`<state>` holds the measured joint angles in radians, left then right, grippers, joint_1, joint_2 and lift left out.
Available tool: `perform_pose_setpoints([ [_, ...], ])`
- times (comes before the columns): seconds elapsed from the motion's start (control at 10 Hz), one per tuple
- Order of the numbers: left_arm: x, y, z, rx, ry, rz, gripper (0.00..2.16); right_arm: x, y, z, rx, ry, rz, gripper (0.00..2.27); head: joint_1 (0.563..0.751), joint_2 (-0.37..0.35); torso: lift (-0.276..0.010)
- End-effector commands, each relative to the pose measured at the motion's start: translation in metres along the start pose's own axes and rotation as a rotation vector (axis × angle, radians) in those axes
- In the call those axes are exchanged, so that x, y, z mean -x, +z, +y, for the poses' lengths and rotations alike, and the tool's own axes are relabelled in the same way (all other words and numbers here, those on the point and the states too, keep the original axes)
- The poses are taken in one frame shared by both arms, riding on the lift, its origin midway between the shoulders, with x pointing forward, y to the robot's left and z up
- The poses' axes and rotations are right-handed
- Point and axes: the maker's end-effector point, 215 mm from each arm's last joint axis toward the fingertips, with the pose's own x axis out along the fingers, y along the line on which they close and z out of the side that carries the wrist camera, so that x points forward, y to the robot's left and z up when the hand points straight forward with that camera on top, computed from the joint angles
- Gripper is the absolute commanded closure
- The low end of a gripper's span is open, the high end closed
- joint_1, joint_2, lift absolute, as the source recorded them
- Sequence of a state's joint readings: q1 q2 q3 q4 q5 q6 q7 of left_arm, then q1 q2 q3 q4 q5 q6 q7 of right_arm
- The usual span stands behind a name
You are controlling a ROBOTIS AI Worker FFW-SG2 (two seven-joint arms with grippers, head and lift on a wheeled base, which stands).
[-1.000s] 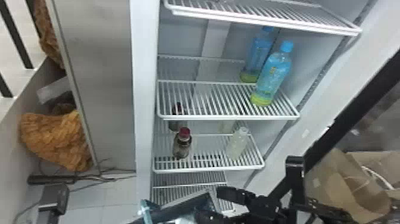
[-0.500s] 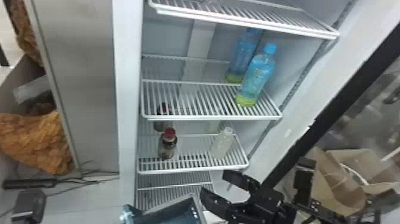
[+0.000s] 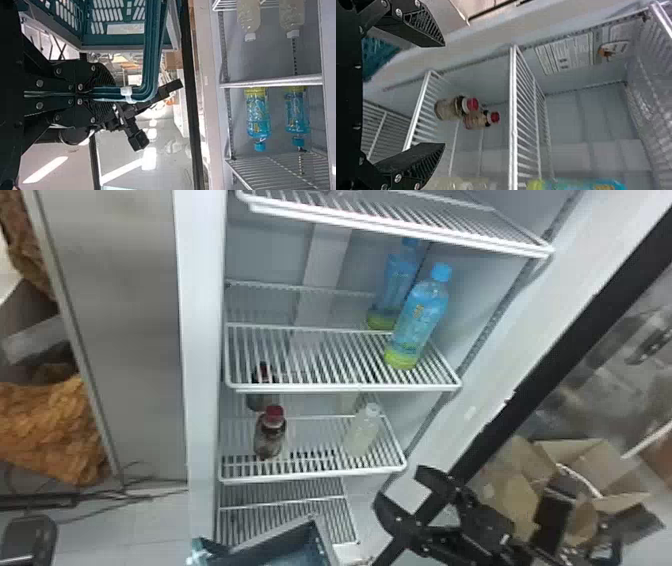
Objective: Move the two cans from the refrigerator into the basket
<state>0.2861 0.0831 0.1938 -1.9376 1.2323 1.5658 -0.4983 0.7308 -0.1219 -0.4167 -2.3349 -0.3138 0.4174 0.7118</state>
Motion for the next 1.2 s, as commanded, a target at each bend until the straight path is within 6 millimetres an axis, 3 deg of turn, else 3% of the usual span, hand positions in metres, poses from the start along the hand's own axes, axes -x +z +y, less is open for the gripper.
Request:
perform_pose_setpoints([
  [0.0,0.001,-0.001,0.000,0.003,0.001,0.001,1.20,0.015,0.000,-0.014,0.029,-0.044,-0.023,0.16,0.695,-0.350,-0.035],
  [0.3,0.002,-0.001,0.002,0.005,0.005,-0.003,1.20,0.032,-0.006,-0.035,0.049,-0.106,-0.092,0.16,0.695,-0.350,-0.035],
  [0.6,0.003,-0.001,0.004,0.010,0.008,-0.007,1.20,0.050,0.008,-0.031,0.077,-0.150,-0.173,0.16,0.695,-0.350,-0.035],
  [1.1,0.005,-0.002,0.004,0.014,0.008,-0.011,1.20,0.075,-0.002,-0.029,0.087,-0.216,-0.181,0.16,0.695,-0.350,-0.035],
])
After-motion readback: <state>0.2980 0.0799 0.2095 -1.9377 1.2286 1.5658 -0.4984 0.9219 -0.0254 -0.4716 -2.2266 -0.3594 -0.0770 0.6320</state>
